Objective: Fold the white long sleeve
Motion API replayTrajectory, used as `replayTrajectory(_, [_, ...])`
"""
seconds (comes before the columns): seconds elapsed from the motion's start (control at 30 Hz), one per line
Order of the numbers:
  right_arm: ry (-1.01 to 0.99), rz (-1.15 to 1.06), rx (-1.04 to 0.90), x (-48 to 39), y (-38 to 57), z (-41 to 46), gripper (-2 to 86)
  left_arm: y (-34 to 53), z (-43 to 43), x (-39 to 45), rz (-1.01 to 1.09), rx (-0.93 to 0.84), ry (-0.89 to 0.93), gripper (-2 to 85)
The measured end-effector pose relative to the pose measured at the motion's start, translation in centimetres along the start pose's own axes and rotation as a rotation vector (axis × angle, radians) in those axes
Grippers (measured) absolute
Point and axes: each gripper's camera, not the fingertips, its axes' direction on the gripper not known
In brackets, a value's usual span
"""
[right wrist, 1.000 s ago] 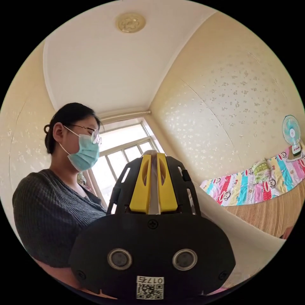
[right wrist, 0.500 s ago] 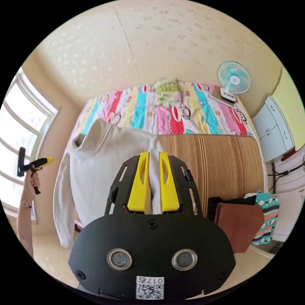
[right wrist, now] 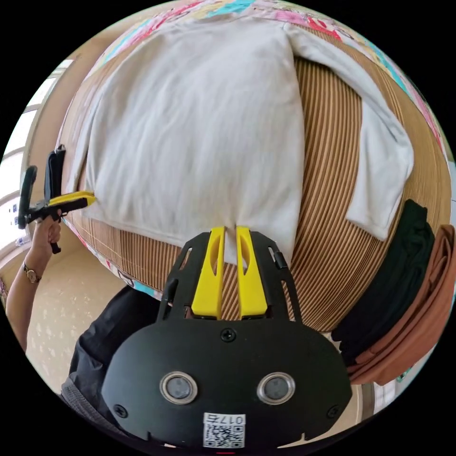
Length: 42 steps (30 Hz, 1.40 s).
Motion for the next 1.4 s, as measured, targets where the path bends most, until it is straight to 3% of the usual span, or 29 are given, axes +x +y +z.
replayTrajectory(0.07, [0.012, -0.006, -0.093, -0.9, 2.8, -1.0, 2.8, 1.6, -1.2, -0.2, -0.019, -0.049, -0.048, 4.0])
replayTrajectory(0.17, [-0.012, -0.082, -0.205, -3.1, 8.1, -1.6, 1.9, 5.6, -2.7, -2.4, -0.133, -0.104, 0.028, 3.9])
replayTrajectory(0.23, [-0.051, -0.111, -0.199, -3.3, 11.6, -3.5, 1.5, 8.7, -4.6, -6.0, -0.322, -0.051, 0.205, 4.1])
replayTrajectory(0.3, [-0.092, -0.09, -0.181, -2.3, 12.8, -5.5, 1.3, 13.8, -7.0, -12.8, -0.661, 0.192, 0.6, 5.6])
replayTrajectory(0.4, [-0.208, 0.005, -0.224, 0.4, 12.7, -7.8, 1.0, 19.3, -7.0, -20.1, -1.08, 0.519, 0.981, 11.3])
replayTrajectory(0.47, [-0.267, 0.05, -0.238, 1.7, 12.6, -9.2, 0.8, 21.1, -7.2, -23.4, -1.263, 0.649, 1.042, 13.8])
replayTrajectory(0.5, [-0.284, 0.073, -0.236, 2.1, 12.8, -10.3, 0.7, 21.7, -8.1, -25.2, -1.348, 0.677, 0.983, 14.5])
replayTrajectory(0.6, [-0.252, 0.099, -0.206, 1.5, 14.0, -13.2, 0.6, 20.9, -10.7, -28.9, -1.456, 0.459, 0.677, 14.6])
replayTrajectory(0.73, [-0.186, 0.065, -0.217, -0.7, 15.6, -15.7, 0.6, 17.3, -12.5, -31.9, -1.29, 0.234, 0.503, 10.8])
replayTrajectory(0.87, [-0.147, 0.058, -0.231, -2.0, 16.8, -17.6, 0.4, 17.8, -20.9, -32.9, -1.196, 0.433, 0.44, 4.4])
replayTrajectory(0.97, [-0.143, 0.071, -0.235, -2.4, 17.7, -18.8, 0.4, 18.6, -31.3, -31.3, -1.047, 0.777, 0.482, 4.1])
replayTrajectory(1.03, [-0.157, 0.093, -0.238, -2.6, 18.6, -19.3, 0.4, 17.7, -38.8, -28.1, -0.863, 0.97, 0.451, 4.0])
replayTrajectory(1.1, [-0.164, 0.103, -0.24, -2.6, 19.4, -19.6, 0.5, 14.6, -47.7, -20.4, -0.537, 1.139, 0.462, 3.9])
replayTrajectory(1.17, [-0.173, 0.107, -0.242, -2.8, 20.2, -20.1, 0.5, 11.7, -52.3, -13.0, -0.261, 1.184, 0.551, 3.8])
replayTrajectory(1.23, [-0.181, 0.107, -0.238, -3.1, 21.3, -20.8, 0.6, 9.5, -54.9, -4.8, 0.056, 1.201, 0.69, 3.3])
replayTrajectory(1.3, [-0.201, 0.096, -0.228, -3.3, 22.1, -21.5, 0.6, 7.8, -55.5, 3.7, 0.342, 1.1, 0.87, 3.2])
replayTrajectory(1.4, [-0.222, 0.082, -0.198, -3.5, 23.7, -22.5, 0.5, 9.4, -52.8, 8.2, 0.414, 1.021, 0.89, 6.2])
